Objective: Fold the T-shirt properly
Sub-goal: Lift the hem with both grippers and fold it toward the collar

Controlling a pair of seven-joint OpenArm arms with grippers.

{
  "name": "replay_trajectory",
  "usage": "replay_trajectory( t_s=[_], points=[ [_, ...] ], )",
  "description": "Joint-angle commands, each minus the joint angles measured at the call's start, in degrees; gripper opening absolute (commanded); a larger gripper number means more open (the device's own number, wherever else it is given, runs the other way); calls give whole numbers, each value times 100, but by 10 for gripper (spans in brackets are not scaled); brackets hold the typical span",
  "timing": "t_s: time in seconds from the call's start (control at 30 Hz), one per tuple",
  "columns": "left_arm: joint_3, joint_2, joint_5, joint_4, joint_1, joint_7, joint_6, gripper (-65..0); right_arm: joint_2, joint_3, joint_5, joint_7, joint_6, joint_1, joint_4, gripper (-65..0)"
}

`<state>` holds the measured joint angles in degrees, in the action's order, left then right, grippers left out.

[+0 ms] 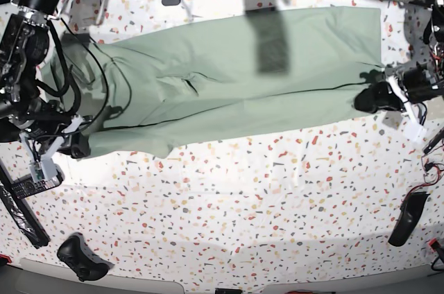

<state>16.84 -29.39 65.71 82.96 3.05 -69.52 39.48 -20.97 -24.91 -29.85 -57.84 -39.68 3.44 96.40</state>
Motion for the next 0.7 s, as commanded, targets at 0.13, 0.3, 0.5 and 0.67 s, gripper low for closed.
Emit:
replay_trajectory(
  t_s=[0.13, 0.3, 0.5, 0.67],
  points=[
    [39, -114, 186, 116, -66, 42, 52, -650, -92, -33, -35, -52, -32, -48, 109, -650],
    [39, -114, 188, 116, -63, -44, 52, -650, -92, -33, -20, -269, -32, -76, 109, -650],
    [39, -114, 195, 116, -63, -697, 52, -650, -90, -33, -111, -540, -32, -114, 109, -650],
    [39, -116, 190, 116, -15, -750, 52, -650, -92, -33, -81, -614, -32, -249, 109, -650]
  ],
)
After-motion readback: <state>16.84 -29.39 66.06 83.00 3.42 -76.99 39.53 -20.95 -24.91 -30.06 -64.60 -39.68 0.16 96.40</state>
